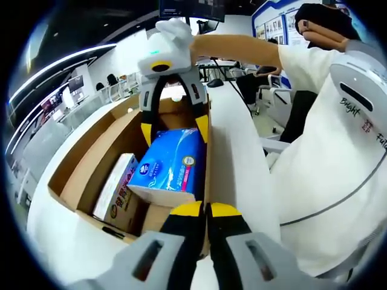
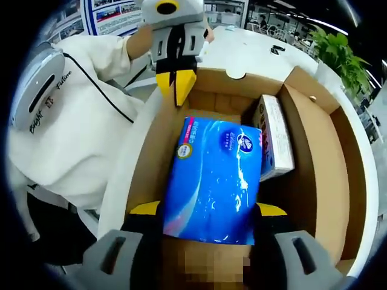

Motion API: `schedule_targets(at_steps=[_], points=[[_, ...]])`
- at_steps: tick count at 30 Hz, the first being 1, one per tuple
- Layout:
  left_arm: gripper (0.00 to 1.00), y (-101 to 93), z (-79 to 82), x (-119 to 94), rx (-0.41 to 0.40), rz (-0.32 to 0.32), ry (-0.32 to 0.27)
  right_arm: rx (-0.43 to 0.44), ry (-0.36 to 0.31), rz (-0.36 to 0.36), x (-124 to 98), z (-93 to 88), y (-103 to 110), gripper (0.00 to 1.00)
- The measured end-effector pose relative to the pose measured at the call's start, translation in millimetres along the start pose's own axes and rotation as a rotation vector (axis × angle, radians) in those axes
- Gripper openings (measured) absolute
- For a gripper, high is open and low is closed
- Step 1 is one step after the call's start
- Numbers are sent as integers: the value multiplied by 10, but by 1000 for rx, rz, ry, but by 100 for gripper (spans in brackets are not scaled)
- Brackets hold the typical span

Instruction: Operate the shoe box by opening the lid, removing the specified soft item, and placing it in the target area until the item is outside and the box remains undamaged.

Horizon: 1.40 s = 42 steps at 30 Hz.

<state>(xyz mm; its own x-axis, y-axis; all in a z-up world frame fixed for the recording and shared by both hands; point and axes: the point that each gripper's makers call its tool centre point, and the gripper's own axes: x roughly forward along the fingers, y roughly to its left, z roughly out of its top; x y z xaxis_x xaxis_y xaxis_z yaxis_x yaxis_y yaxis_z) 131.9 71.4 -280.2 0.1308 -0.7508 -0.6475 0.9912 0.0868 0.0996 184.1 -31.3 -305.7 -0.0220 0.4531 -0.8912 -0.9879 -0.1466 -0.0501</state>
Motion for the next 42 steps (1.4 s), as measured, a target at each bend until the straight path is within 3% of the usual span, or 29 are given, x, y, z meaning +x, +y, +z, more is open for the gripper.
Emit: schedule_targets(at_steps=[13,33,42], points=[[2,-3,-1,-5,1,1,-4,-1,25,-4,-51,-111,13,61],[2,-10,-6,-5,-5,-3,0,-1,121,-12,-196,-419,23,61],[2,-8,-8,-8,-4,-4,-1,-8,148,-10,-218,-466,23,61]])
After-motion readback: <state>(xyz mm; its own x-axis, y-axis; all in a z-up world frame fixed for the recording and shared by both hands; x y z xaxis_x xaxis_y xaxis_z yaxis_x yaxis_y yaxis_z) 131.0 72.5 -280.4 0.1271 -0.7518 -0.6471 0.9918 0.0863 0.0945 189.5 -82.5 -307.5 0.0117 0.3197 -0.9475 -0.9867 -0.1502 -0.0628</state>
